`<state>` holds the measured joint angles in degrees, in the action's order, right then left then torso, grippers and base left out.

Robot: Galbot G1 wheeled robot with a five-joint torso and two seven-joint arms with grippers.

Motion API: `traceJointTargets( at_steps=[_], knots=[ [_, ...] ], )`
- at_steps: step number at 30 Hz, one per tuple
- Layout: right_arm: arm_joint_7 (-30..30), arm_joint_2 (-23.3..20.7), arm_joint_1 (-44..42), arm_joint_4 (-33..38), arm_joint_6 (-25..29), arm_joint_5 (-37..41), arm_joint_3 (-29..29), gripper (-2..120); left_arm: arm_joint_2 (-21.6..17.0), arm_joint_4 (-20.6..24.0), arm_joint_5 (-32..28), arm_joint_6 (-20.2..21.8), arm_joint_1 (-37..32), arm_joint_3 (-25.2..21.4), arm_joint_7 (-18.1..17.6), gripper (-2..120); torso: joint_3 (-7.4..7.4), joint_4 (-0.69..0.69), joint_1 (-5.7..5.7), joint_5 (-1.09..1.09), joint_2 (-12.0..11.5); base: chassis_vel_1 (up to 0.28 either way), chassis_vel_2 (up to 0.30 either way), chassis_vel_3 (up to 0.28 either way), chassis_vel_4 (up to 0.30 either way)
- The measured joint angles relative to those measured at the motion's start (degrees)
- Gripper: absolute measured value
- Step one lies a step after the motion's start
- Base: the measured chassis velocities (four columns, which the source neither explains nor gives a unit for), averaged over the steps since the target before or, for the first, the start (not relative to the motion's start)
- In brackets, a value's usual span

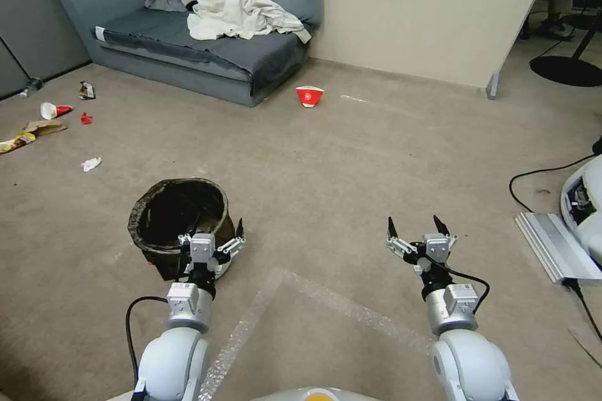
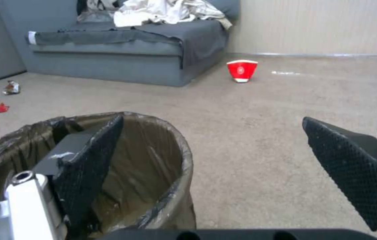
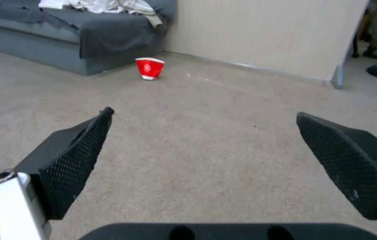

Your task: Pick up the trash can from the floor.

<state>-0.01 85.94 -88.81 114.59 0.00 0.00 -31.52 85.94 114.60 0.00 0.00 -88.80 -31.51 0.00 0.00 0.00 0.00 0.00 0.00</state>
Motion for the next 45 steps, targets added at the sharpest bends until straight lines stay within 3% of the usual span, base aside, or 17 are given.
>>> traceJointTargets(
  at_steps=[29,33,39,45],
  knots=[
    [0.08,0.18,-0.4,0.68,-0.25,0.0,0.12,100,0.03,0.95,0.0,0.06,-0.59,-0.31,0.0,100,0.0,-0.01,0.0,0.0,0.0,0.0,0.0,0.0,0.0],
    [0.64,1.21,-2.46,5.16,-1.45,0.0,1.26,100,0.32,5.1,-0.08,0.37,-3.06,-1.86,0.0,100,0.0,-0.01,0.0,0.0,0.0,0.0,0.0,0.0,0.0],
    [2.43,4.12,-8.41,17.8,-5.2,-0.04,4.51,100,1.17,16.61,-0.48,1.4,-10.05,-6.12,0.14,100,-0.01,0.0,0.0,-0.01,0.0,0.0,0.0,0.0,0.0],
    [3.36,5.26,-11.05,23.04,-7.79,-0.06,5.34,100,1.76,24.63,-0.76,2.19,-14.92,-9.09,0.34,100,-0.01,0.0,0.0,0.0,0.0,0.0,0.0,0.0,0.0]
  ],
)
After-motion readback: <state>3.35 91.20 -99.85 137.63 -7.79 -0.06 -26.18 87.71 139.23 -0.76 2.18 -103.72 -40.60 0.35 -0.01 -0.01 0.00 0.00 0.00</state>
